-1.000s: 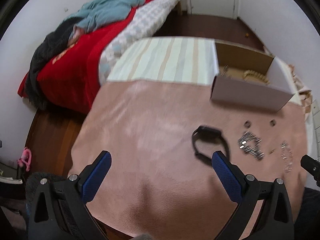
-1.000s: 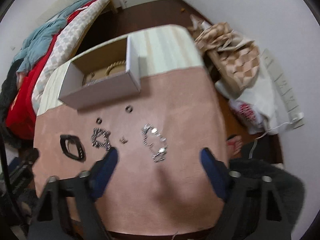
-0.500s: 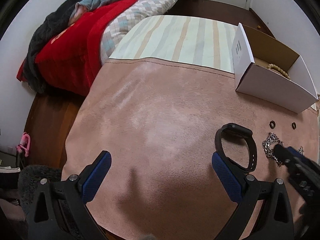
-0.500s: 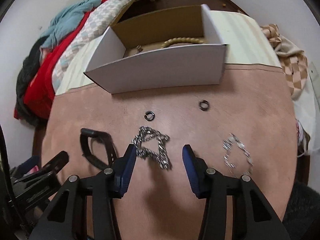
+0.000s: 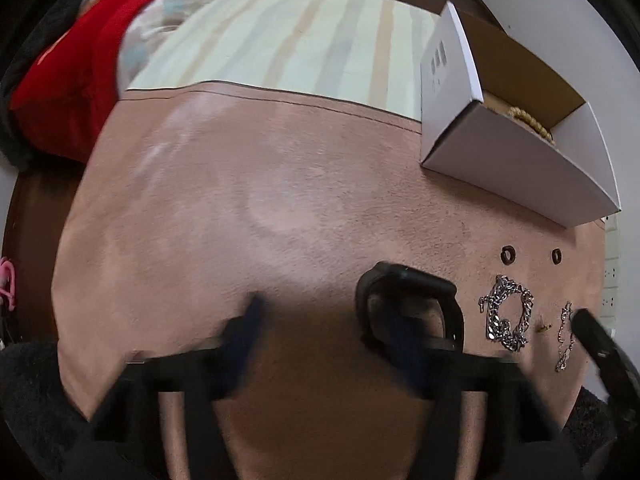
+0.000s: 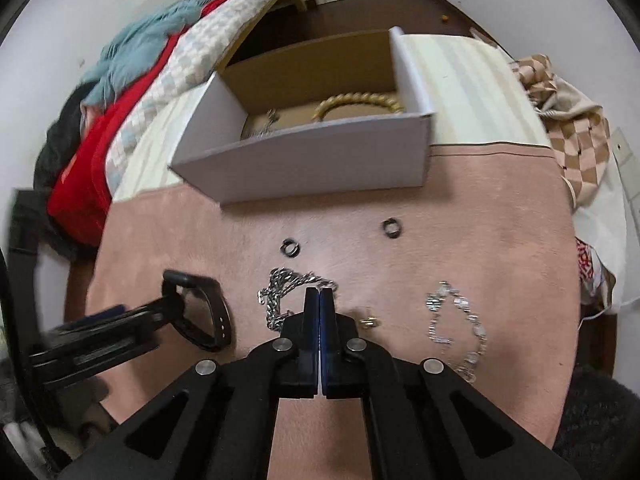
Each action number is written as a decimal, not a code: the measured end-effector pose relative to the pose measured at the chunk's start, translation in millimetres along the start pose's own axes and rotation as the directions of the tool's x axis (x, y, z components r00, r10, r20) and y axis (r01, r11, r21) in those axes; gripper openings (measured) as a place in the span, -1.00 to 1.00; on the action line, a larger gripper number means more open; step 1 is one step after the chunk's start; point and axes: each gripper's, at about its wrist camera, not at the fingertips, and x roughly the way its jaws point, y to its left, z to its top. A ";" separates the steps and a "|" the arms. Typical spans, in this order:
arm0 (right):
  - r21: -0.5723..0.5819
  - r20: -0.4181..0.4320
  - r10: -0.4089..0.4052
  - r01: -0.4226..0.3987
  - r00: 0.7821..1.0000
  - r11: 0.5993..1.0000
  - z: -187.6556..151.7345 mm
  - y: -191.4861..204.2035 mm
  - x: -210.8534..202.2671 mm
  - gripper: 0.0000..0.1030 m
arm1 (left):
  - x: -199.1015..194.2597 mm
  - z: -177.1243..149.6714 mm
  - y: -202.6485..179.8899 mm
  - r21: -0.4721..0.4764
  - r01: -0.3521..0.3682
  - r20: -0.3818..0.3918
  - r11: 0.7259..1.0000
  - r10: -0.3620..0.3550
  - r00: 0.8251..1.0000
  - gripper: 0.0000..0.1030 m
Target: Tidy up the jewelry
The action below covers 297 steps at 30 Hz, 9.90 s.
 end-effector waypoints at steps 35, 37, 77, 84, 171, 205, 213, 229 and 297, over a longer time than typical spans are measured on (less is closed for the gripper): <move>-0.031 0.015 0.066 -0.065 0.998 0.997 8.2 17.0 -38.5 -0.96 | -71.7 6.7 -7.7 0.113 0.021 0.177 0.993 -0.041 0.983 -0.98; -0.036 0.038 0.076 -0.074 0.996 0.997 13.4 19.1 -52.0 -0.96 | -86.1 11.2 -11.9 0.121 0.048 0.196 0.991 -0.071 0.978 -0.98; 0.019 0.106 0.093 -0.096 0.990 0.995 39.7 7.5 -72.4 -0.96 | -33.7 15.6 10.4 0.040 0.058 0.115 0.998 -0.062 0.991 -0.97; -0.022 0.154 0.148 -0.147 0.977 0.989 64.1 21.9 -102.2 -0.96 | -108.8 48.2 -12.7 0.108 0.146 0.228 0.983 -0.167 0.959 -0.97; 0.081 0.215 -0.294 0.282 0.932 0.956 7.4 -19.7 -171.9 0.94 | -160.1 -26.3 -49.2 0.096 -0.056 0.392 0.994 0.014 0.920 1.00; 0.187 0.124 -0.213 0.188 0.969 0.964 -34.1 -99.7 -44.1 -0.94 | -24.3 -41.5 -127.9 0.265 0.085 0.139 0.960 -0.125 0.982 0.98; 0.209 0.118 -0.217 0.189 0.969 0.959 -36.0 -108.7 -41.1 -0.94 | -7.1 -44.6 -159.8 0.342 0.070 0.123 0.937 -0.118 0.985 0.20; 0.206 0.154 -0.186 0.153 0.970 0.966 -28.9 -100.0 -56.7 -0.94 | -22.2 -46.5 -150.4 0.351 0.120 0.142 0.928 -0.180 0.973 -0.89; -0.094 0.086 -0.324 0.331 0.942 0.939 120.5 -0.2 -26.1 0.93 | -80.4 90.5 -68.7 0.169 -0.044 0.256 0.985 0.000 0.967 0.99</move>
